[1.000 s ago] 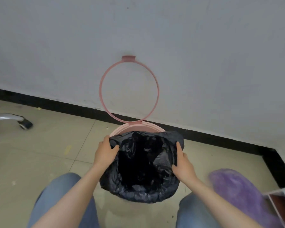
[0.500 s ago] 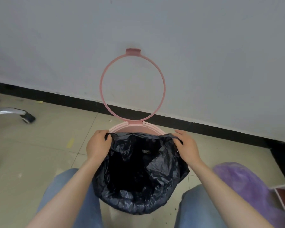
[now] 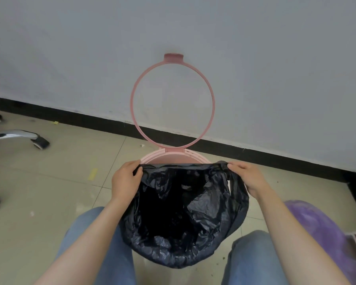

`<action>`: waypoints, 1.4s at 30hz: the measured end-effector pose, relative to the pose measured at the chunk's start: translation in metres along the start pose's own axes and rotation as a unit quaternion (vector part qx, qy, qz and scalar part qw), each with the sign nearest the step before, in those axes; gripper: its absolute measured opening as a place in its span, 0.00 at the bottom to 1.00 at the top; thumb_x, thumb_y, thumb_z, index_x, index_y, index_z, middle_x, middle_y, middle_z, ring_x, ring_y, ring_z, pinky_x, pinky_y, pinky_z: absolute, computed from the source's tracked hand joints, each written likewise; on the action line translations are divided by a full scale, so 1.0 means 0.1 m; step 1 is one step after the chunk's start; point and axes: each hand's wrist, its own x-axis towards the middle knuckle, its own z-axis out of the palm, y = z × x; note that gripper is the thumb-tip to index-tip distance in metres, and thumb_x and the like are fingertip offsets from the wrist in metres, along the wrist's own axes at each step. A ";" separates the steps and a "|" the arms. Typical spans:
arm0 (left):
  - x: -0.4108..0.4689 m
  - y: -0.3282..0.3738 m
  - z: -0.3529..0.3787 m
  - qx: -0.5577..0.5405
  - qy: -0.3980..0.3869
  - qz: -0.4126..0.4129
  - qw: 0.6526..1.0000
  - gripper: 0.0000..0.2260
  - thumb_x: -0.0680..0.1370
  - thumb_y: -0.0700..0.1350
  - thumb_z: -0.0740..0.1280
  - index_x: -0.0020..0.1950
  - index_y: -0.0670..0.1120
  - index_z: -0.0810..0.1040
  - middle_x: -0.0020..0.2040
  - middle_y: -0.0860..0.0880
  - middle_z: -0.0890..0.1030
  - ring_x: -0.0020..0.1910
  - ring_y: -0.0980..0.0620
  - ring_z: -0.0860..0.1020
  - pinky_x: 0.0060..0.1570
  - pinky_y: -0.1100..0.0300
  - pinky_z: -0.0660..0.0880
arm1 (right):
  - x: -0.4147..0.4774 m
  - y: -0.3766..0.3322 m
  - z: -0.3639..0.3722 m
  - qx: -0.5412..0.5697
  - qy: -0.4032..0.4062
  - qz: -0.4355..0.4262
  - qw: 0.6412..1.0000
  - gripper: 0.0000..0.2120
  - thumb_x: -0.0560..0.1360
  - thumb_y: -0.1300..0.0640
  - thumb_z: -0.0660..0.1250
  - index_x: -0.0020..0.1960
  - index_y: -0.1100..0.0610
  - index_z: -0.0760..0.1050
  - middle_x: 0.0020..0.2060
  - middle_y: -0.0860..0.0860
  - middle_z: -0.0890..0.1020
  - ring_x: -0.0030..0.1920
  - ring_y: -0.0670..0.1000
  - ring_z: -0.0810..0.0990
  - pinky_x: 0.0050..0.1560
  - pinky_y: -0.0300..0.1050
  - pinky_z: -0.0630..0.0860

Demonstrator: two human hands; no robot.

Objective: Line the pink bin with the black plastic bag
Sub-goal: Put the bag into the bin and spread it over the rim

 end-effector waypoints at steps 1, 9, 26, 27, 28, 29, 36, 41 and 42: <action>0.00 0.00 0.00 0.000 -0.001 0.001 1.000 0.14 0.77 0.39 0.62 0.62 0.39 0.75 0.63 0.41 0.78 0.61 0.42 0.76 0.59 0.56 0.70 | 0.06 0.03 0.02 0.050 -0.003 0.041 0.998 0.07 0.75 0.63 0.64 0.40 0.60 0.78 0.36 0.52 0.83 0.39 0.51 0.79 0.41 0.40 0.76; 0.02 0.02 0.03 -0.011 0.001 -0.001 1.000 0.13 0.77 0.39 0.63 0.60 0.39 0.77 0.61 0.40 0.79 0.59 0.42 0.77 0.59 0.56 0.70 | 0.41 0.28 0.30 -0.144 0.084 0.075 0.983 0.20 0.74 0.64 0.64 0.25 0.57 0.66 0.25 0.53 0.69 0.29 0.49 0.65 0.29 0.43 0.62; 0.01 0.06 0.11 -0.026 0.051 -0.066 0.996 0.08 0.76 0.41 0.64 0.50 0.41 0.82 0.51 0.43 0.84 0.51 0.44 0.79 0.43 0.61 0.68 | 0.02 0.15 0.55 -0.411 0.002 -0.159 0.898 0.18 0.80 0.55 0.52 0.70 0.55 0.63 0.67 0.56 0.72 0.64 0.57 0.72 0.61 0.48 0.69; 0.01 0.07 0.12 -0.023 0.045 -0.065 0.997 0.08 0.76 0.41 0.64 0.48 0.42 0.82 0.49 0.44 0.84 0.49 0.44 0.79 0.42 0.60 0.67 | 0.01 0.19 0.52 -0.396 0.016 -0.158 0.905 0.17 0.80 0.55 0.53 0.69 0.55 0.65 0.66 0.56 0.73 0.63 0.57 0.73 0.60 0.47 0.69; 0.02 0.09 0.13 -0.022 0.030 -0.065 0.997 0.07 0.76 0.42 0.64 0.47 0.42 0.81 0.46 0.44 0.83 0.47 0.44 0.79 0.41 0.59 0.68 | -0.02 0.21 0.49 -0.379 0.026 -0.152 0.912 0.16 0.80 0.55 0.54 0.67 0.56 0.68 0.64 0.55 0.75 0.62 0.56 0.74 0.59 0.46 0.70; 0.04 0.10 0.15 -0.024 0.005 -0.068 0.997 0.07 0.76 0.42 0.63 0.47 0.42 0.80 0.43 0.45 0.81 0.44 0.45 0.78 0.40 0.59 0.68 | -0.03 0.23 0.44 -0.362 0.038 -0.145 0.920 0.15 0.80 0.56 0.55 0.64 0.57 0.71 0.62 0.55 0.78 0.60 0.56 0.75 0.55 0.44 0.70; 0.26 0.21 0.30 -0.194 -0.188 -0.165 0.948 0.11 0.78 0.39 0.61 0.35 0.46 0.73 0.35 0.48 0.74 0.37 0.50 0.72 0.35 0.60 0.68 | 0.06 0.15 0.25 -0.160 0.072 -0.036 0.984 0.11 0.75 0.66 0.61 0.35 0.62 0.76 0.35 0.55 0.78 0.41 0.50 0.73 0.27 0.26 0.66; 0.47 0.19 0.36 -0.214 -0.224 -0.194 0.931 0.11 0.76 0.38 0.64 0.33 0.44 0.73 0.34 0.46 0.76 0.34 0.51 0.73 0.36 0.60 0.69 | 0.21 0.05 0.23 -0.067 0.015 0.151 0.986 0.12 0.74 0.64 0.62 0.32 0.60 0.72 0.31 0.56 0.76 0.32 0.52 0.73 0.32 0.41 0.69; 0.50 0.18 0.38 -0.207 -0.225 -0.196 0.932 0.11 0.75 0.37 0.66 0.32 0.43 0.73 0.34 0.45 0.76 0.34 0.51 0.73 0.35 0.60 0.70 | 0.22 0.06 0.22 -0.069 0.000 0.183 0.981 0.11 0.73 0.64 0.64 0.32 0.61 0.73 0.32 0.57 0.77 0.33 0.54 0.75 0.33 0.43 0.71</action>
